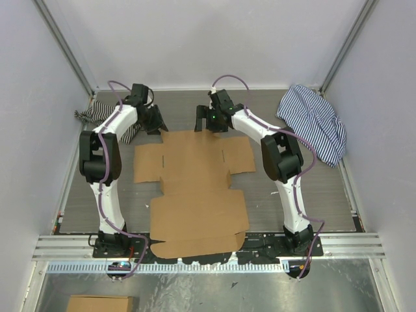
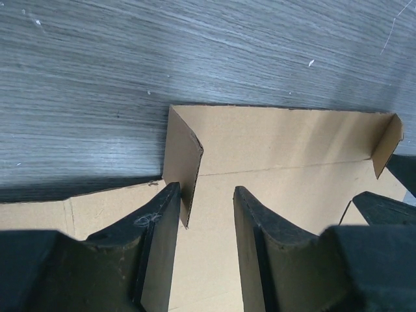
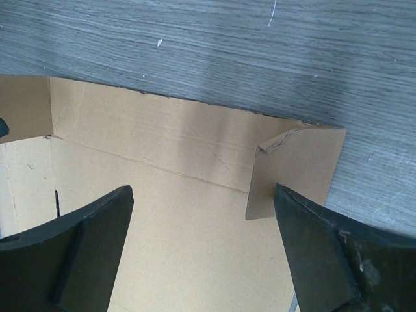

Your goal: Fold the paper box

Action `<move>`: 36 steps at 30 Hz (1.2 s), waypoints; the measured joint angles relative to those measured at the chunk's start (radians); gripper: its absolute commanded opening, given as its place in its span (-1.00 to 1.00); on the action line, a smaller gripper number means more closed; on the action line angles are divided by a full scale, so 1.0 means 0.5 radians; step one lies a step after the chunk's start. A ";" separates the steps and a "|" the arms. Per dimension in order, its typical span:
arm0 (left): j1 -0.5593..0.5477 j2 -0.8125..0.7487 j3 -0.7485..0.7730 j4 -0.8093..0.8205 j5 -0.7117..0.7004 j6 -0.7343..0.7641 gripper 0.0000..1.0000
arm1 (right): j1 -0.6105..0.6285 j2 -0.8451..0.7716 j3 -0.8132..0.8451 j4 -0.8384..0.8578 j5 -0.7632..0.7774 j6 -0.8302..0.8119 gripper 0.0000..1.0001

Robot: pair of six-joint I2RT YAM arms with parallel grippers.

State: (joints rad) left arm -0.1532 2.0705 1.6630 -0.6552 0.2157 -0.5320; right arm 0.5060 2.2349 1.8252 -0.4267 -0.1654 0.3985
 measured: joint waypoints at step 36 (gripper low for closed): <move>-0.049 0.305 0.133 0.095 0.075 -0.066 -0.11 | 0.037 0.237 0.201 -0.006 0.033 -0.006 0.86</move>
State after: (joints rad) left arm -0.1776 2.2230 1.7294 -0.6079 0.2531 -0.5648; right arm 0.5243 2.3535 1.9255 -0.4297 -0.1490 0.3954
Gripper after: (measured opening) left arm 0.446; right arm 0.926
